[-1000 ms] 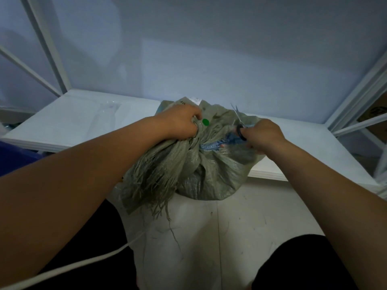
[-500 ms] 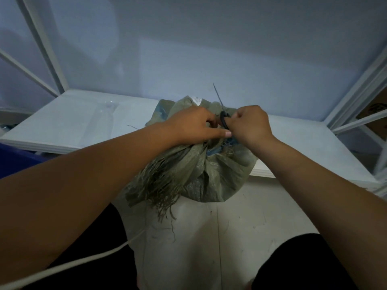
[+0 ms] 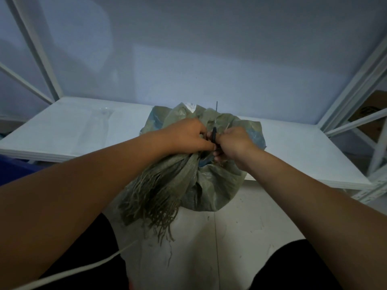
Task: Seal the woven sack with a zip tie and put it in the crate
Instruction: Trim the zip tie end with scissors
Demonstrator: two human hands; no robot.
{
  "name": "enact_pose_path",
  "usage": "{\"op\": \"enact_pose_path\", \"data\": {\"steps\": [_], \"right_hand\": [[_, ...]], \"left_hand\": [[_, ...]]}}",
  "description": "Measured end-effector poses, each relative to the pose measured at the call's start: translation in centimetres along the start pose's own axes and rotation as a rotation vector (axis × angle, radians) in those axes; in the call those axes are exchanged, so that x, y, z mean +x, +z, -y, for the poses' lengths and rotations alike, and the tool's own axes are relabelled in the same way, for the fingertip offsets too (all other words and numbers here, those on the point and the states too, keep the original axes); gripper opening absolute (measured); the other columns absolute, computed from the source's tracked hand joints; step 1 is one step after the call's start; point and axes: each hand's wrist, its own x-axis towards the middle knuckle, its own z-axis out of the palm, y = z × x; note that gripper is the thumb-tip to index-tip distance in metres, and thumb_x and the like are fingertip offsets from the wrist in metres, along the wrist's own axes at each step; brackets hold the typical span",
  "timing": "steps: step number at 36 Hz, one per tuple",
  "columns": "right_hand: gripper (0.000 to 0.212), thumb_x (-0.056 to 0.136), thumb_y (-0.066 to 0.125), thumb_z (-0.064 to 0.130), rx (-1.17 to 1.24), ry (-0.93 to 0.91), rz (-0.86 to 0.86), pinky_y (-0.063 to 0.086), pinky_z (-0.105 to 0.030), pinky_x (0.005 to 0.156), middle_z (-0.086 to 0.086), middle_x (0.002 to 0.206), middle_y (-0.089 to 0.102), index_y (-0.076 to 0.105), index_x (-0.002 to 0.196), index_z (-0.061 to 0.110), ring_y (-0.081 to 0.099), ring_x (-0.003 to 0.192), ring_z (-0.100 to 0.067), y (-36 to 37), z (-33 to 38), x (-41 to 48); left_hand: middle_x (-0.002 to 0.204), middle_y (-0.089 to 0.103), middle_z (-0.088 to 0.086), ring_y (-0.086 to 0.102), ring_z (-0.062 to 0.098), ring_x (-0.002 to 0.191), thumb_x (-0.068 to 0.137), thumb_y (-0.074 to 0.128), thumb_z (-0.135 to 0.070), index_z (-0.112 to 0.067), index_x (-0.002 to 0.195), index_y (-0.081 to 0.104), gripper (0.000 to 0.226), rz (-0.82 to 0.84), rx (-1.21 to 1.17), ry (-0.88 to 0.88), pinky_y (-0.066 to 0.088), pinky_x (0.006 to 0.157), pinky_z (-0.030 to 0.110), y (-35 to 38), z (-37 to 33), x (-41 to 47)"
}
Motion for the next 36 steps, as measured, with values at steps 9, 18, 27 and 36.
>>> {"op": "enact_pose_path", "data": {"steps": [9,18,27,36], "right_hand": [[0.029,0.094,0.072,0.022,0.029,0.078,0.000,0.054,-0.029,0.041,-0.014,0.049,0.063,0.066,0.085,-0.005,0.059,0.038,-0.023,1.1,-0.5,0.4],[0.032,0.092,0.073,0.026,-0.199,0.065,-0.075,0.057,-0.031,0.043,-0.018,0.063,0.070,0.067,0.076,-0.001,0.067,0.045,-0.026,1.3,-0.4,1.3],[0.041,0.093,0.059,0.045,-0.514,-0.006,-0.224,0.054,-0.032,0.068,-0.009,0.081,0.071,0.067,0.078,0.008,0.067,0.073,-0.027,-2.5,-1.3,2.6],[0.035,0.090,0.065,0.040,-0.656,0.093,-0.139,0.049,-0.025,0.055,-0.004,0.058,0.067,0.067,0.072,0.010,0.061,0.052,-0.018,-3.3,-2.3,3.2]], "left_hand": [[0.058,0.056,0.005,0.052,0.017,0.054,0.080,0.070,-0.037,-0.013,0.059,0.062,0.033,0.041,-0.008,-0.076,0.036,0.052,0.027,0.4,-0.1,0.1],[0.058,0.052,0.002,0.051,0.017,0.056,0.080,0.072,-0.039,-0.017,0.057,0.055,0.036,0.096,0.018,-0.114,0.037,0.055,0.029,0.5,-0.1,0.1],[0.090,0.073,0.003,0.068,0.019,0.084,0.073,0.082,-0.030,-0.014,0.088,0.075,0.022,0.221,0.129,-0.073,0.059,0.084,0.043,0.5,-0.4,-0.4],[0.093,0.073,0.004,0.068,0.021,0.087,0.077,0.080,-0.030,-0.011,0.090,0.075,0.023,0.318,0.173,-0.076,0.058,0.087,0.043,0.8,-1.0,-0.6]]}}
